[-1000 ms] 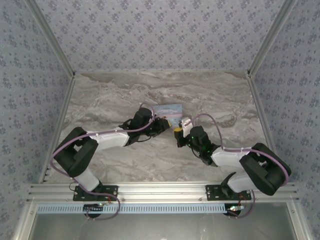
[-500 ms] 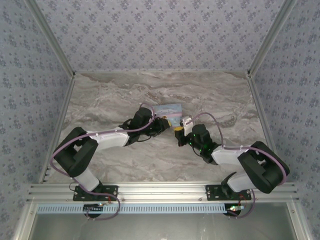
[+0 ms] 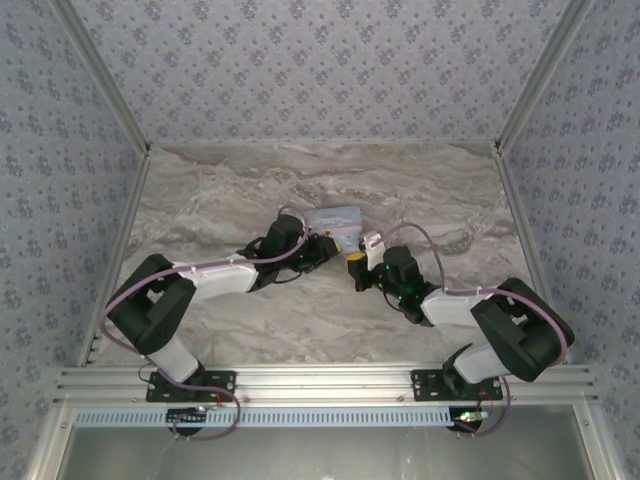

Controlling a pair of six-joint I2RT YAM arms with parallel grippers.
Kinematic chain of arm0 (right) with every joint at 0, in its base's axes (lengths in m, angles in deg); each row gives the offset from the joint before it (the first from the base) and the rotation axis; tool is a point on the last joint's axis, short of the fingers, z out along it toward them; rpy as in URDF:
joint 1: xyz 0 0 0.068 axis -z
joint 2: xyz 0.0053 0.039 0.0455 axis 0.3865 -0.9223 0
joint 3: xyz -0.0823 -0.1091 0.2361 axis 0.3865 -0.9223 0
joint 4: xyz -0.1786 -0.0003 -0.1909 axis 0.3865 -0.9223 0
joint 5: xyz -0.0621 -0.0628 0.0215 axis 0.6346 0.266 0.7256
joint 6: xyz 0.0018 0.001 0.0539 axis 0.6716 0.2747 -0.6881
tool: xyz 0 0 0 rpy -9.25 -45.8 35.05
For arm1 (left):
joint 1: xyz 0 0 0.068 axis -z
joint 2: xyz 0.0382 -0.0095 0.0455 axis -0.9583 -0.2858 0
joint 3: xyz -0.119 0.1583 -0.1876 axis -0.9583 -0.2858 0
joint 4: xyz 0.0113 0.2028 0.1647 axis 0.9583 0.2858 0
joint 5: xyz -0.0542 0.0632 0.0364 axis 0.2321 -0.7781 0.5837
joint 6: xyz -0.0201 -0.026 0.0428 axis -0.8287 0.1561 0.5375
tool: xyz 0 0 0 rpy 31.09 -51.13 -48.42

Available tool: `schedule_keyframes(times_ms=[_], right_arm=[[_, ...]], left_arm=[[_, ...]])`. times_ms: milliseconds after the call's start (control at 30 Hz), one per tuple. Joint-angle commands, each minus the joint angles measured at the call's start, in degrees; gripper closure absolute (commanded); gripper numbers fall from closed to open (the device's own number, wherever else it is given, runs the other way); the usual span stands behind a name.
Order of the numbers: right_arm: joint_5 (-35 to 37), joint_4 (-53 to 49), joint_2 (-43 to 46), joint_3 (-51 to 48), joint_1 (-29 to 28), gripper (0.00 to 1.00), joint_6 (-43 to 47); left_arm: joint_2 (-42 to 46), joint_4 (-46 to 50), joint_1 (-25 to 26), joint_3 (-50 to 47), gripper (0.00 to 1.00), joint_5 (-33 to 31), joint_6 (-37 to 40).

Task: Unlock a padlock with a key

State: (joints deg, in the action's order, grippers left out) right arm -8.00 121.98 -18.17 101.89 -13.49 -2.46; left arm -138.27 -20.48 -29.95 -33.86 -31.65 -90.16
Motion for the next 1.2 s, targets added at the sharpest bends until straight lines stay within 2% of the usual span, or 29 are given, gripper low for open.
schedule_keyframes(times_ms=[0, 1167], right_arm=[[-3.58, 5.27, -0.16, 3.15, -0.16, 1.0, -1.3], [-9.49, 5.22, -2.39, 6.93, 1.37, 1.0, -2.91]], left_arm=[[2.46, -1.31, 1.05, 2.08, 0.79, 3.75, 1.26], [0.79, -0.75, 1.04, 1.9, 0.79, 4.54, 2.48]])
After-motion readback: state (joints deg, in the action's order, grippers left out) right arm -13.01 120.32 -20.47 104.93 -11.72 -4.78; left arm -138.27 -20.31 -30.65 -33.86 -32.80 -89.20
